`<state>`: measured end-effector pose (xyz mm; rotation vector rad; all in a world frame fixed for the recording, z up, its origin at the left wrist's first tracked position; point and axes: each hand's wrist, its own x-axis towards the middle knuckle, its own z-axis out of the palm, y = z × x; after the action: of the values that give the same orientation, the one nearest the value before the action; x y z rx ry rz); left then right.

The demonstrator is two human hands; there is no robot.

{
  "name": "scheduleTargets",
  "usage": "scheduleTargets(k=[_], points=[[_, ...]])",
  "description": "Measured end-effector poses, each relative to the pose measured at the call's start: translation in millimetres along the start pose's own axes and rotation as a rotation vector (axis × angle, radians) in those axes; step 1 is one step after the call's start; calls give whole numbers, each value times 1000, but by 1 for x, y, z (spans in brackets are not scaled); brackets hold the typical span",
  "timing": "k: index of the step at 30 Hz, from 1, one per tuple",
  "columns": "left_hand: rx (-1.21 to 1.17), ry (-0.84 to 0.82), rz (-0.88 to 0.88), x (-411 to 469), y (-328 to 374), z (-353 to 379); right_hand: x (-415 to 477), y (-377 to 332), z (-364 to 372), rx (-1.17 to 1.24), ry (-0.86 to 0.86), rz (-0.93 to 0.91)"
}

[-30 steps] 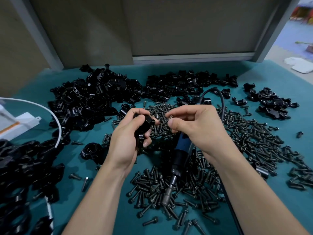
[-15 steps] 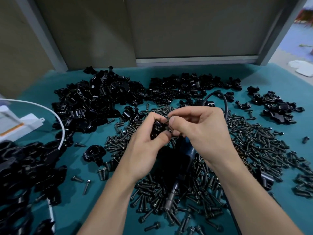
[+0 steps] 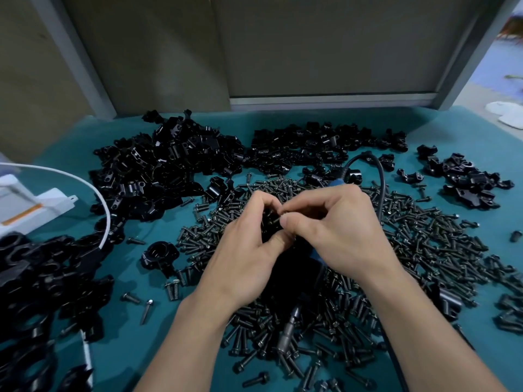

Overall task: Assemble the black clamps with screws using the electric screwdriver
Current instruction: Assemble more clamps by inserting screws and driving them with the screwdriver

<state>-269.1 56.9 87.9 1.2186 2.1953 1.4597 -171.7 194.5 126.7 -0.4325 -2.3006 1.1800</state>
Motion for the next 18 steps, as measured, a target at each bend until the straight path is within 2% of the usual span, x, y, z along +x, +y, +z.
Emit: scheduleTargets(k=[2,5,12,18], points=[[2,-7,-16,-1,0,1,-2,-1,4,-113,18,-5],[17,-9,-43,-1,0,1,-4,-1,9,-159,32,8],[-75,25,-132,3,0,-3,-9,-3,22,-59,76,-17],[-90,-5,-198,3,3,-10,-11,-3,25,-126,-7,53]])
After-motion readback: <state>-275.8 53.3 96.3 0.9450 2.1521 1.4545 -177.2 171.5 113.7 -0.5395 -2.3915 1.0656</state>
